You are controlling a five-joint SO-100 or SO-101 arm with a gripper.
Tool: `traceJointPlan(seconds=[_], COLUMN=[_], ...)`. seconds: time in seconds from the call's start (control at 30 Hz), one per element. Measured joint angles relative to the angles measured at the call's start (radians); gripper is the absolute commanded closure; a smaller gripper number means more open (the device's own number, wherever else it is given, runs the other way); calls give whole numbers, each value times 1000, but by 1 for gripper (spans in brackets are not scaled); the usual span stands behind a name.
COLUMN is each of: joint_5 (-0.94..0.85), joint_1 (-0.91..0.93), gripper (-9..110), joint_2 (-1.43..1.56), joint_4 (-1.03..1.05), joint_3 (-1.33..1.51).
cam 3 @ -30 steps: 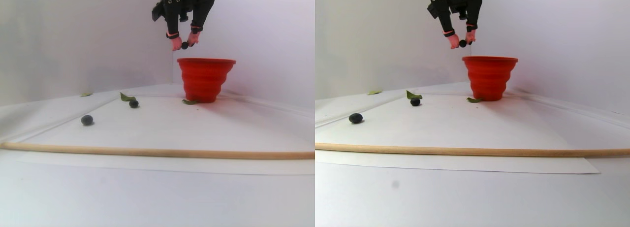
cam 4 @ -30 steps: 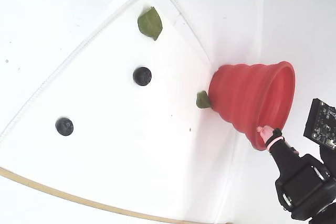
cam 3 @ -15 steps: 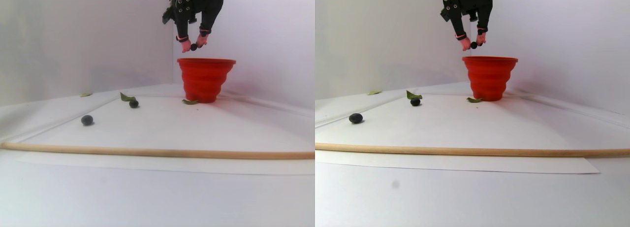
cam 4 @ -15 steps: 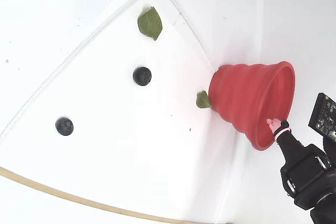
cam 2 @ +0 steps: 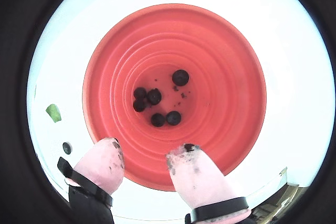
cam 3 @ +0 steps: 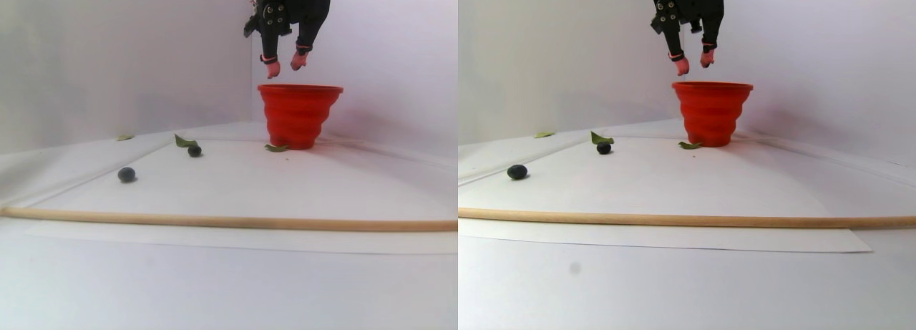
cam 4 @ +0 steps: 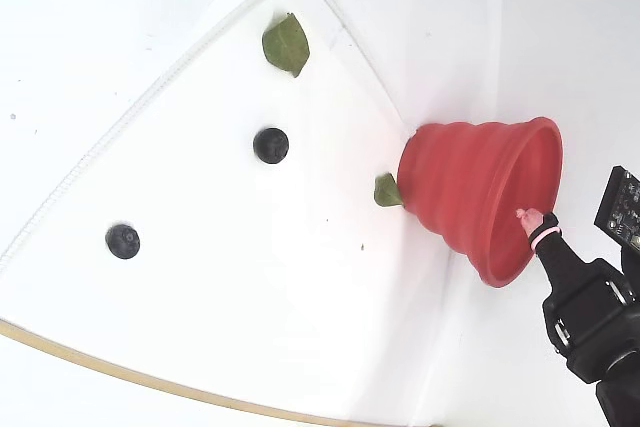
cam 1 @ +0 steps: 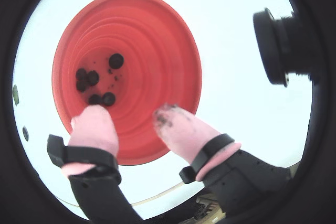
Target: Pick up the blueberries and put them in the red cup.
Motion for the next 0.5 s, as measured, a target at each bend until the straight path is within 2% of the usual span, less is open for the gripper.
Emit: traceJointPlan(seconds=[0.5], joint_5=[18], joint_1=[-48], gripper=[85], joint_2=[75], joint_4=[78], joint_3=[-2])
